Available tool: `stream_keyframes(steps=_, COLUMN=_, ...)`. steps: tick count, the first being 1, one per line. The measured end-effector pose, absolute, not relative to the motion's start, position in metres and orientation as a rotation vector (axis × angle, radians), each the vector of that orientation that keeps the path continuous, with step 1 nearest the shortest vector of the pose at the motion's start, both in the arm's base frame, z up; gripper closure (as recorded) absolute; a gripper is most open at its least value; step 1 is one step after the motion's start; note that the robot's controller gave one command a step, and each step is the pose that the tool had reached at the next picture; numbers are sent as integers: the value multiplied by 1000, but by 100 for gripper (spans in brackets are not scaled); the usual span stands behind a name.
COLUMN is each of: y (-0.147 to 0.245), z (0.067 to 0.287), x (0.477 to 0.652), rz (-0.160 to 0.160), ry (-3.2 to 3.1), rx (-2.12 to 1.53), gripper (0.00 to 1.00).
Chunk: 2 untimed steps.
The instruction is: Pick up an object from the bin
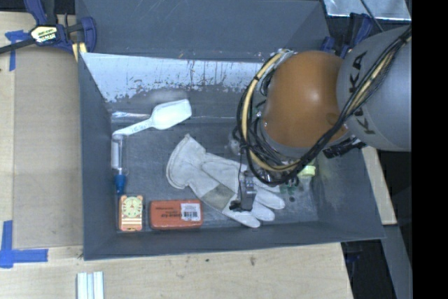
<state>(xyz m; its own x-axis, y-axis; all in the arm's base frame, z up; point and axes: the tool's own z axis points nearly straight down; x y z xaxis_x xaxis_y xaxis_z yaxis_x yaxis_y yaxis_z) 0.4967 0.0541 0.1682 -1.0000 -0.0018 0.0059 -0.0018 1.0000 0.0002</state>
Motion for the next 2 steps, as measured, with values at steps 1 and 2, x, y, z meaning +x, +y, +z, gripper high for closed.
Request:
stream_keyframes(steps=1, y=54, z=172, x=499, rz=-1, ry=-3144, rx=0, gripper=0)
stream_keyframes(steps=2, y=59, z=149, x=501, rz=-1, ry=-3145, rx=-1, gripper=0)
